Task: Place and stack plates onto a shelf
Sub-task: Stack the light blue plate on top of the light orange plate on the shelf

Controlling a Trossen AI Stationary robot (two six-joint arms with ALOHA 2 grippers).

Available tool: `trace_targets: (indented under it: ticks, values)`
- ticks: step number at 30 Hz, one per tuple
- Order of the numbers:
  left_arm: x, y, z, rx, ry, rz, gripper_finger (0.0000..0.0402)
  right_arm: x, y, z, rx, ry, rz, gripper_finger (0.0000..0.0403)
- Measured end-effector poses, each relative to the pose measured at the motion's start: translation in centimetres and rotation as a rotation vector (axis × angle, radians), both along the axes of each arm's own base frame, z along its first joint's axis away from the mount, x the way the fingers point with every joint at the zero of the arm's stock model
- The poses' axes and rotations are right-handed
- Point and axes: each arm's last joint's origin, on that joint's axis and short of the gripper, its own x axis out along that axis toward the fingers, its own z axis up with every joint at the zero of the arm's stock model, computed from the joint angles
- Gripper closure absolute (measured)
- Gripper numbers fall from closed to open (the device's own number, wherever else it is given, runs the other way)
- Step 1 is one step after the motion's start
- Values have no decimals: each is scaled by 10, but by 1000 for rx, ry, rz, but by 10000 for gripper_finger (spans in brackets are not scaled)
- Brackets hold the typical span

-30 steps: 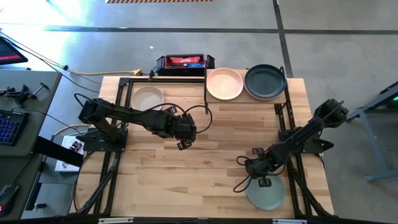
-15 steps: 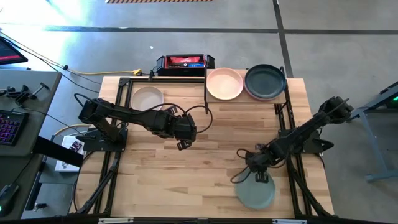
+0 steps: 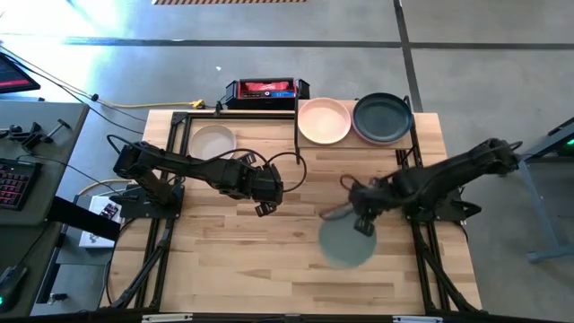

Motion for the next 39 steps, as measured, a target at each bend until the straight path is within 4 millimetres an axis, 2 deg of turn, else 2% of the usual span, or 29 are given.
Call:
trace_targets:
  ticks: [5, 10, 18, 22, 29, 35, 39]
  values:
    - [0, 0, 0, 0, 0, 0, 286, 8, -30, 46, -90, -72, -117, 403]
    - [0, 0, 0, 0, 1, 0, 286, 12, -68, 87, -153, -185, -226, 403]
    - [0, 0, 0, -5, 1, -1, 286, -1, -130, 131, -243, -309, -414, 403]
    - [0, 0, 0, -11, -5, 12, 286, -10, -158, 140, -260, -357, -516, 403]
    - [0, 0, 0, -12, -5, 12, 286, -20, -199, 142, -289, -420, -699, 403]
    - [0, 0, 0, -13, -5, 12, 286, -15, -228, 131, -255, -416, -834, 403]
    - [0, 0, 0, -13, -5, 12, 286, -5, -241, 118, -204, -387, -844, 403]
